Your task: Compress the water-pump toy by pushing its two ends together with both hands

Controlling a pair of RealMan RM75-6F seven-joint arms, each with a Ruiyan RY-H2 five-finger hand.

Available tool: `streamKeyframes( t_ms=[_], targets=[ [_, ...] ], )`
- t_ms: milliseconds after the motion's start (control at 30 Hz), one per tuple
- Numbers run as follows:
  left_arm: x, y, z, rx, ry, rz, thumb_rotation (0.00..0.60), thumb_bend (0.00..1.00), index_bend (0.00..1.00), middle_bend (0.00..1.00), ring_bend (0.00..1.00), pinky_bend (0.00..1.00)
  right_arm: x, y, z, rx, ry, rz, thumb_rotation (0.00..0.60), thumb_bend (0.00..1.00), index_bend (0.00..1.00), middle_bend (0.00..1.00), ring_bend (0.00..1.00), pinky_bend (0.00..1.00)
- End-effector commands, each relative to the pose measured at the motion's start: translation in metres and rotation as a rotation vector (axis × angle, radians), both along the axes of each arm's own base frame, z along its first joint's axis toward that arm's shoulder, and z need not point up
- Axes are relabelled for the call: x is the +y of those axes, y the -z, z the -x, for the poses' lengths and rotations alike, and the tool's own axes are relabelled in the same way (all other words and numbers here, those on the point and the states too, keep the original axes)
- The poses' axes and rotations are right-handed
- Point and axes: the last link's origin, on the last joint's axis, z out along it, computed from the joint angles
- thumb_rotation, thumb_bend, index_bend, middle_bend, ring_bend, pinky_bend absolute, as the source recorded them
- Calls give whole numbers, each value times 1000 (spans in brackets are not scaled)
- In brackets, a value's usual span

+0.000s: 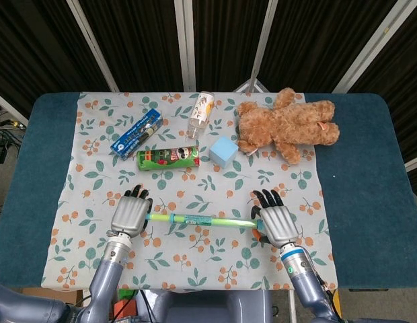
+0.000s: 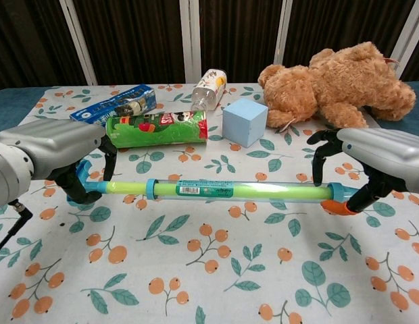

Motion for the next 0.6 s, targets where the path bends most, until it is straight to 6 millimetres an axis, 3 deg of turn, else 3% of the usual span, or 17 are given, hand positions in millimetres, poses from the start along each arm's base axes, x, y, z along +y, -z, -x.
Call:
streamKeyframes(
  t_ms=[33, 433, 500, 567, 600],
  targets=[
    [0, 1, -3, -6, 4, -2, 600, 453, 591, 227, 116, 250, -1, -1, -1, 0, -4, 3, 600, 403, 695, 118, 0, 0],
    [-4, 7, -12, -32, 4, 4, 600, 434, 577, 224, 117, 249, 1, -2, -4, -4, -13, -2, 600, 403, 689, 118, 0, 0],
    [-5, 6, -11, -32, 6, 3, 600, 398, 548, 212, 116, 245, 1, -2, -3, -3, -10, -6, 600, 403, 606, 116, 0, 0],
    [-4, 3, -10, -30, 8, 2, 600, 321, 481, 175, 106, 227, 1, -3, 0, 1, -6, -12, 600, 403, 339, 68, 0, 0],
    [-4, 2, -9, -27, 9, 2, 600, 296, 454, 158, 98, 218, 1, -3, 1, 6, -5, -17, 600, 403, 251, 45, 0, 0]
  ],
)
